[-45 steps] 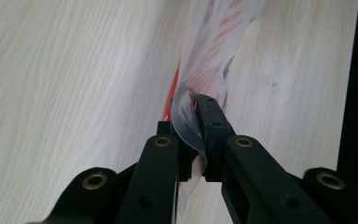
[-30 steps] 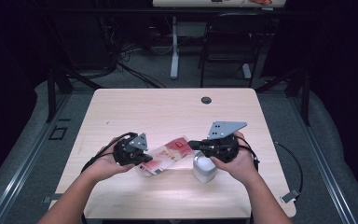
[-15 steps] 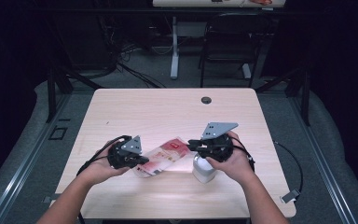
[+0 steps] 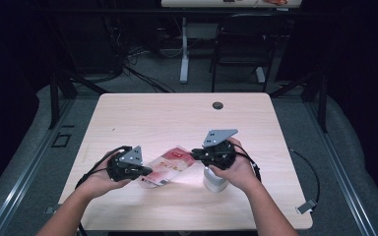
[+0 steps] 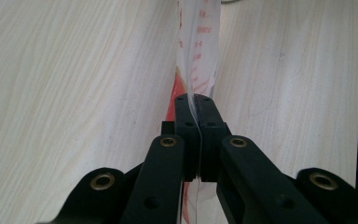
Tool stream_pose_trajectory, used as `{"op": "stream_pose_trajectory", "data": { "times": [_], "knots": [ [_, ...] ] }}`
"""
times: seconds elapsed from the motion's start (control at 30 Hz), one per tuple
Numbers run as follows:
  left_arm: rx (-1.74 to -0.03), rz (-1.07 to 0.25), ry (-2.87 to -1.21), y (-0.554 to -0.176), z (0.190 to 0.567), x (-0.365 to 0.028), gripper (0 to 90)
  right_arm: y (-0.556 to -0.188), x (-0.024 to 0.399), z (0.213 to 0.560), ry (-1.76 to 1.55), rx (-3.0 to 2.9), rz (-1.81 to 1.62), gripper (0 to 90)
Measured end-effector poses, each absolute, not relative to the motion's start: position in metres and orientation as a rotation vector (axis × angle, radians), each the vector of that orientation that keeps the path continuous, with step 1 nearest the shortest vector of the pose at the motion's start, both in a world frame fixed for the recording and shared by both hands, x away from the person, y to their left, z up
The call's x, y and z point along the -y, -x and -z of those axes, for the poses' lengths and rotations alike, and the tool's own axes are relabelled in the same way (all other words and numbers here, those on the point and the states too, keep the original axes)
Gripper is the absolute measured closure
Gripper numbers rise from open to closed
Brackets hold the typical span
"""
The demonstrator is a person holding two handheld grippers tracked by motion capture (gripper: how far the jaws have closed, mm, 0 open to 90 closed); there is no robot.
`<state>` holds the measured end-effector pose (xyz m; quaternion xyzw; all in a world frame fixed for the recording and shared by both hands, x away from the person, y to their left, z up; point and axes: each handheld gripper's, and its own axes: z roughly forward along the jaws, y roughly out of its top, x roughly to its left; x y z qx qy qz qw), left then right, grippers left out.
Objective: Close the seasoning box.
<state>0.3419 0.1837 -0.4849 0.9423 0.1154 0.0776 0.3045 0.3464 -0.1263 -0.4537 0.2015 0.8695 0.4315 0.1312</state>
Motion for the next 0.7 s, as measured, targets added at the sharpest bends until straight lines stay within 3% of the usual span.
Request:
{"op": "stream_pose_trajectory", "data": {
  "times": [0.17,0.7],
  "knots": [
    [-0.321,-0.206,-2.503,-0.342,0.485,-0.185,89.8,-0.345,0.126,0.453,-0.563,-2.539,-1.260,90.0],
    [-0.328,-0.223,-2.529,-0.344,0.481,-0.180,88.7,-0.334,0.125,0.434,-0.497,-2.536,-1.268,90.0]
  ]
}}
